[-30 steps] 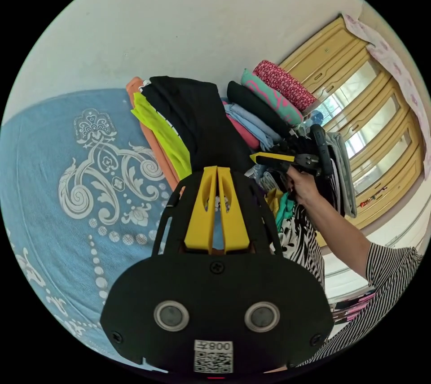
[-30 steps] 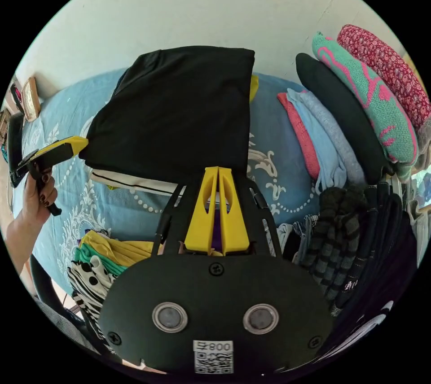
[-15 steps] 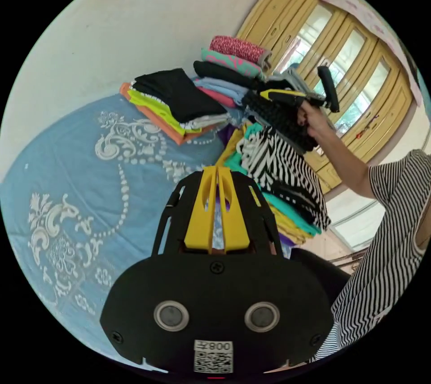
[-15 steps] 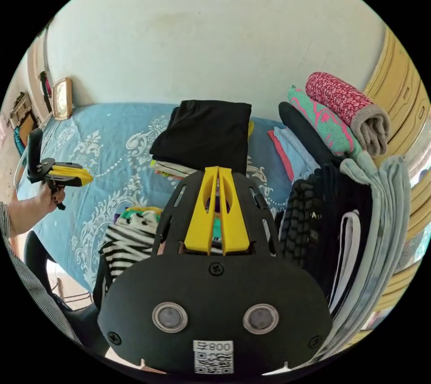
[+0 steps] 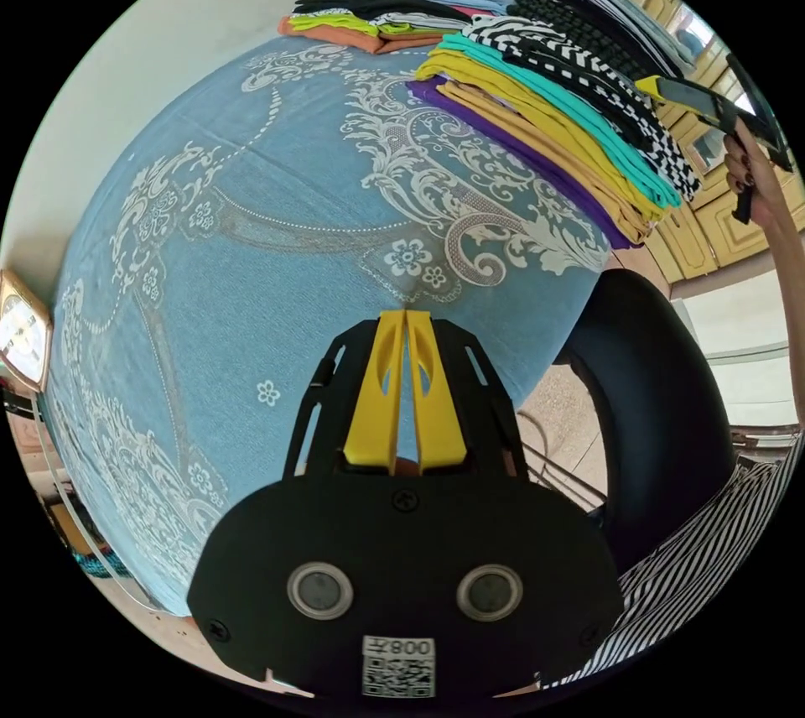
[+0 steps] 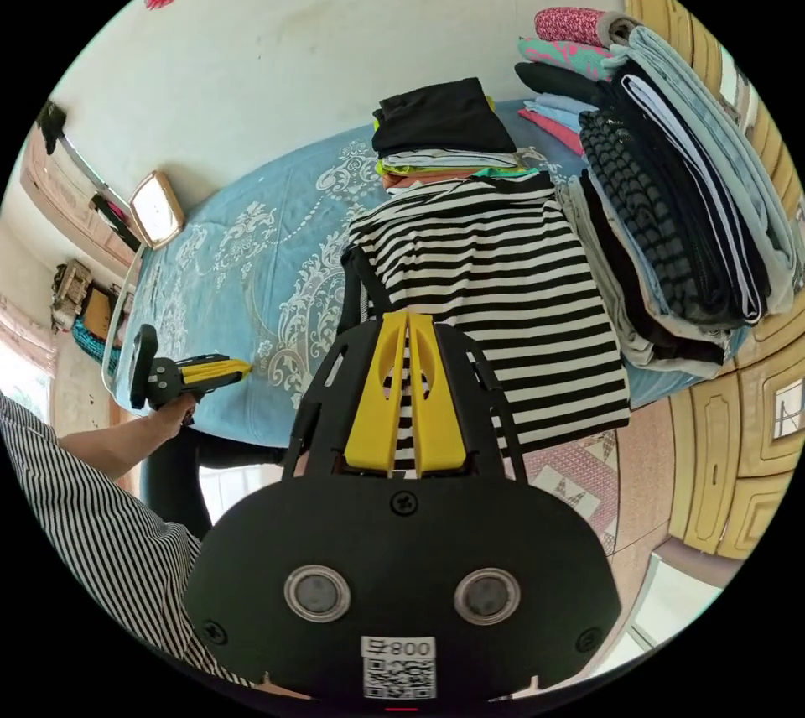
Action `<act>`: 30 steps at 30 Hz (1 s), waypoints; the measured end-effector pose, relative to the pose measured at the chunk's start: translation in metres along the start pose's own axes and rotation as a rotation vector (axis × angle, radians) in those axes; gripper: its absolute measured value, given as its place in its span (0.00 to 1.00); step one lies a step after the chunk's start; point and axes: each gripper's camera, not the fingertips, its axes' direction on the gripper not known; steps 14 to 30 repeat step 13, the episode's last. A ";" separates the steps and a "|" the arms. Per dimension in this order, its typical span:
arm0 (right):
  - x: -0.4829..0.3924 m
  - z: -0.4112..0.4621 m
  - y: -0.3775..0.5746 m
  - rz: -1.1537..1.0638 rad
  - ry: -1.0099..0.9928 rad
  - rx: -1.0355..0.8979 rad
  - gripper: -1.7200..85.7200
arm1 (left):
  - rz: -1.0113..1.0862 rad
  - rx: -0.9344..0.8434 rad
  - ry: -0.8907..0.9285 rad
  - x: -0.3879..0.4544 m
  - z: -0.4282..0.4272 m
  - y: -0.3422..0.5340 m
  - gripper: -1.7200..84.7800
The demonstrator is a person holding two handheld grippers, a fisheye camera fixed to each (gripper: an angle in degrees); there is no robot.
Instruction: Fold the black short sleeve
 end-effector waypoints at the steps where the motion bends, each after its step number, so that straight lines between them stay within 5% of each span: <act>1: -0.004 -0.004 0.005 -0.002 -0.015 -0.005 0.02 | -0.019 0.008 0.001 0.001 -0.002 0.005 0.02; 12: -0.030 -0.043 0.052 -0.010 0.143 -0.025 0.02 | -0.028 0.002 0.011 -0.001 -0.014 0.044 0.02; 30: -0.029 -0.054 0.054 -0.003 0.137 -0.018 0.02 | -0.035 -0.006 0.026 -0.006 -0.015 0.047 0.02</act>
